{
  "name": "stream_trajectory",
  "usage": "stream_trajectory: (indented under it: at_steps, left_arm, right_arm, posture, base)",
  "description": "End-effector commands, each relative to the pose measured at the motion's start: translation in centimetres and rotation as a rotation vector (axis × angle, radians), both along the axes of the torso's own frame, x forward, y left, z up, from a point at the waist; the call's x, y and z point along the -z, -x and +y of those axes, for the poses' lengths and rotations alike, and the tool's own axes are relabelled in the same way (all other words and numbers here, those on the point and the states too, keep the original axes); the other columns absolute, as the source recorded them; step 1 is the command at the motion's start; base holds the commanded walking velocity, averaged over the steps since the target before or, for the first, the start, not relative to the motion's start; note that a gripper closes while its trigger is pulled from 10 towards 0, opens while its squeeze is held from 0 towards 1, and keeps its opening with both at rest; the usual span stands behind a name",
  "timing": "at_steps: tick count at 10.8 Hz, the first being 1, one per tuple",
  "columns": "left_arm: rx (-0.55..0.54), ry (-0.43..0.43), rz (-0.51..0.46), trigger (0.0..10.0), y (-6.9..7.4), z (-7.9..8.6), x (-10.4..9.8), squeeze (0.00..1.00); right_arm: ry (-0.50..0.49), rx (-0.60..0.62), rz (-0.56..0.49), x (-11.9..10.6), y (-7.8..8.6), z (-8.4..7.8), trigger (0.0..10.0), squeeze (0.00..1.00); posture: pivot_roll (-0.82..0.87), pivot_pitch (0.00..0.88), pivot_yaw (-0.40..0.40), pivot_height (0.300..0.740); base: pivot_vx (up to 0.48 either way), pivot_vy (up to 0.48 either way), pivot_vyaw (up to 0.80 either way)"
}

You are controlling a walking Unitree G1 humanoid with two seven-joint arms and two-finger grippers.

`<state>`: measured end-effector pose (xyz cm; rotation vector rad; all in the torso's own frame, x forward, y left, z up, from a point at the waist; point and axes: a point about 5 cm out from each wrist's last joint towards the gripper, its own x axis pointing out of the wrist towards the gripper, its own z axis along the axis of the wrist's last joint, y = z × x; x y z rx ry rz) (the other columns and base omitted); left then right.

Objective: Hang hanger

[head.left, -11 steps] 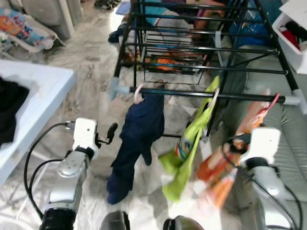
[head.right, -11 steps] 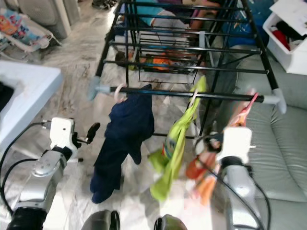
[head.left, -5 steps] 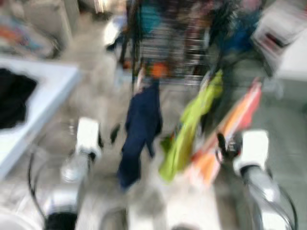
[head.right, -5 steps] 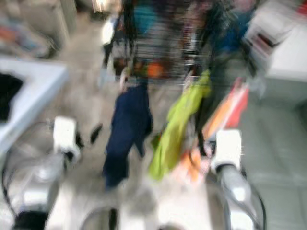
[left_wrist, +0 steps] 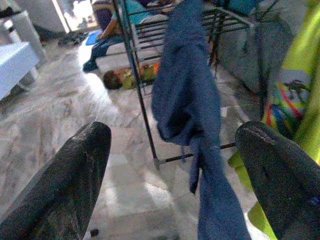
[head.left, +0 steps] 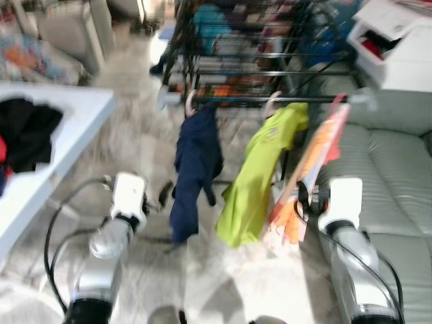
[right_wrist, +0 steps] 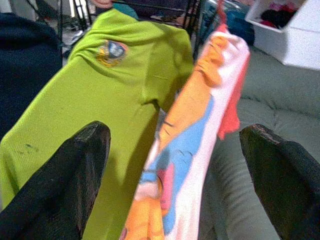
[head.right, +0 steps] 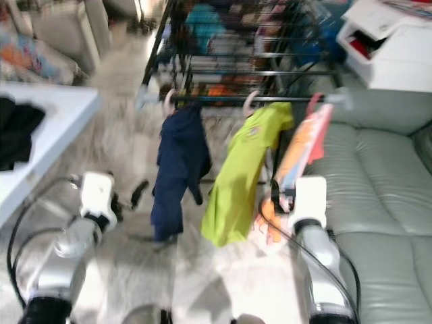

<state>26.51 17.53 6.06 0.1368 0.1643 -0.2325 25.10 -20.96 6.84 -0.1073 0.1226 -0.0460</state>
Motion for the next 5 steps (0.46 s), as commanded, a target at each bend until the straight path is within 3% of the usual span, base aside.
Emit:
stream_trajectory:
  at_steps: [1,2,4,5]
  left_arm:
    - [-0.002,0.013,-0.021,10.0,0.4,0.5,-0.3,0.00]
    - [-0.034,0.000,-0.002,10.0,1.3,0.8,0.4,0.00]
    - [-0.070,-0.004,0.027,10.0,2.0,1.3,1.4,0.00]
    - [-0.078,-0.008,0.012,10.0,1.9,1.3,1.3,0.00]
  right_arm:
    - [-0.030,0.003,-0.018,0.0,0.0,0.0,10.0,0.00]
    - [-0.040,0.052,-0.013,0.5,0.6,-0.7,10.0,0.00]
    - [0.046,-0.006,-0.025,0.9,1.4,-0.5,10.0,0.00]
    - [0.006,-0.015,-0.027,1.0,1.4,-0.2,10.0,0.00]
  posture:
    - [-0.04,0.000,0.009,0.740]
    - [-0.06,0.000,0.024,0.740]
    - [-0.06,0.000,0.032,0.740]
    - [-0.06,0.000,0.028,0.740]
  base:
    - [0.000,0.000,0.00]
    - [0.000,0.000,0.00]
    - [0.000,0.000,0.00]
    - [0.000,0.000,0.00]
